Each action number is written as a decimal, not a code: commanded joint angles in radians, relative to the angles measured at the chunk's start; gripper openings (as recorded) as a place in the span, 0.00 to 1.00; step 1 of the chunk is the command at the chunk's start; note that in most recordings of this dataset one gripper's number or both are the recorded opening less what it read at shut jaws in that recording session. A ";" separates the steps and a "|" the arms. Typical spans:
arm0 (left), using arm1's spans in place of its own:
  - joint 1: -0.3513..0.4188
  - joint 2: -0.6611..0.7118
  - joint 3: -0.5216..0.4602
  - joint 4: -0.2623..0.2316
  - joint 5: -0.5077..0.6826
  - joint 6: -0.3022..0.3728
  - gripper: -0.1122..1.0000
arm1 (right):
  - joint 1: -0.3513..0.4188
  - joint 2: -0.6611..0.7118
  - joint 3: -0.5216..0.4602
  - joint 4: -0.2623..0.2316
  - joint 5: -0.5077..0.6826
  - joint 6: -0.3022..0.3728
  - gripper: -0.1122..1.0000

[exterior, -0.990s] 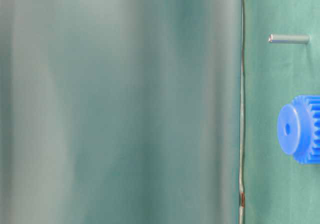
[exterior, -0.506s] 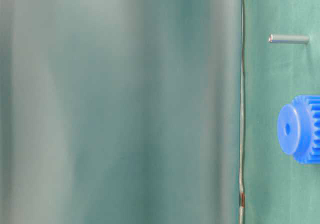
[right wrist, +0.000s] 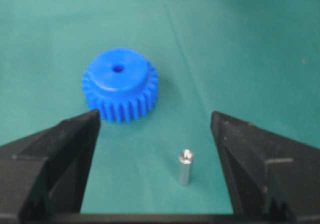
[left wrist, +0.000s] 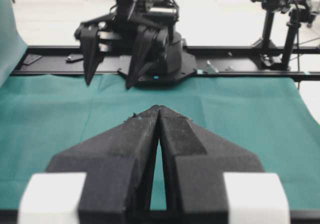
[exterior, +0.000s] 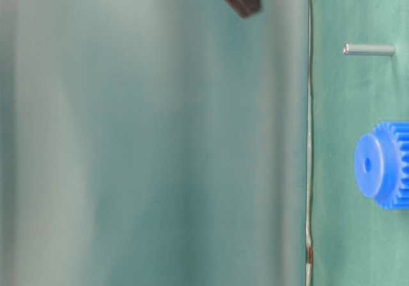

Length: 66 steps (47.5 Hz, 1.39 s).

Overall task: Insert the shaft placed at a random location into the center hole of the medium gear at another random location.
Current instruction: 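Move the right gripper left over the upright silver shaft, fingers open, then lower the right gripper and close its fingers around the silver shaft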

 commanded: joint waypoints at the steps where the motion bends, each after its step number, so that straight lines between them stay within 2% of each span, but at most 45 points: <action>1: -0.002 0.003 -0.025 0.002 -0.003 -0.002 0.10 | -0.017 0.071 -0.040 0.002 -0.038 0.006 0.88; 14: -0.003 0.003 -0.023 0.002 0.003 -0.002 0.10 | -0.038 0.250 -0.080 0.003 -0.109 0.006 0.88; 28: -0.002 0.003 -0.023 0.002 0.003 0.000 0.10 | -0.043 0.357 -0.100 0.015 -0.137 0.005 0.88; 44: -0.002 0.002 -0.023 0.002 0.014 0.000 0.10 | -0.043 0.383 -0.103 0.021 -0.164 0.006 0.87; 52: -0.002 0.003 -0.025 0.002 0.020 -0.002 0.10 | -0.043 0.385 -0.106 0.023 -0.161 0.006 0.82; 56: -0.002 0.003 -0.025 0.002 0.021 -0.002 0.10 | -0.043 0.388 -0.109 0.021 -0.160 0.006 0.73; 66: -0.002 0.002 -0.023 0.003 0.023 0.000 0.10 | -0.044 0.390 -0.110 0.023 -0.146 0.005 0.25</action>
